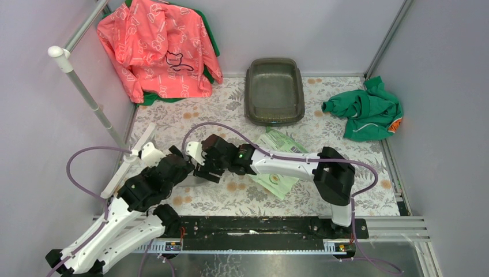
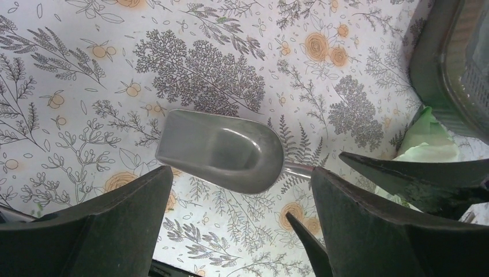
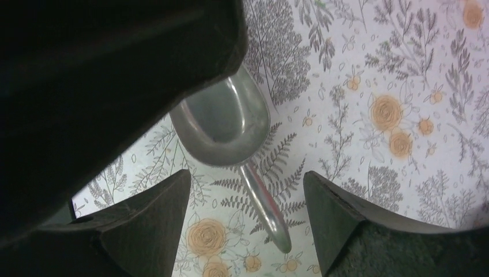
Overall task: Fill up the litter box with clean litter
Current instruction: Pick up the spatula from the center of the board.
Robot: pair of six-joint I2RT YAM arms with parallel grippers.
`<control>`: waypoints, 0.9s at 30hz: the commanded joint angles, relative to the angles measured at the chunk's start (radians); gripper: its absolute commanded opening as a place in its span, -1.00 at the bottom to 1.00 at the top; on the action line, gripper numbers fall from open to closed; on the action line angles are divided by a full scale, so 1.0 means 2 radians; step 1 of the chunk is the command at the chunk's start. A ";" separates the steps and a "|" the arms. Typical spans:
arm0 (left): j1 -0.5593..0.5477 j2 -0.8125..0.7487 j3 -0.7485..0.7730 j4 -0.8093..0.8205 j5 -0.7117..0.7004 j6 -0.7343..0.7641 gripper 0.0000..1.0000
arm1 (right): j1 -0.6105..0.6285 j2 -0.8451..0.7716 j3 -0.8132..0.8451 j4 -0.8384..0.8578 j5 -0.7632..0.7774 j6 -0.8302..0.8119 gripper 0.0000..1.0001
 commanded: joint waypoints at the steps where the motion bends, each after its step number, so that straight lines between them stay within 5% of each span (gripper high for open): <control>1: -0.008 -0.016 0.021 0.059 0.015 -0.005 0.98 | -0.009 0.048 0.036 -0.015 -0.022 -0.013 0.56; 16: -0.008 -0.068 0.014 -0.004 -0.030 -0.074 0.97 | -0.050 0.140 0.118 -0.027 -0.053 0.023 0.32; 22: -0.008 -0.061 0.019 -0.005 -0.061 -0.061 0.97 | -0.054 0.004 -0.049 0.112 -0.109 0.048 0.40; 27: -0.009 -0.038 0.012 0.020 -0.050 -0.042 0.97 | -0.054 -0.062 -0.107 0.144 -0.117 0.052 0.42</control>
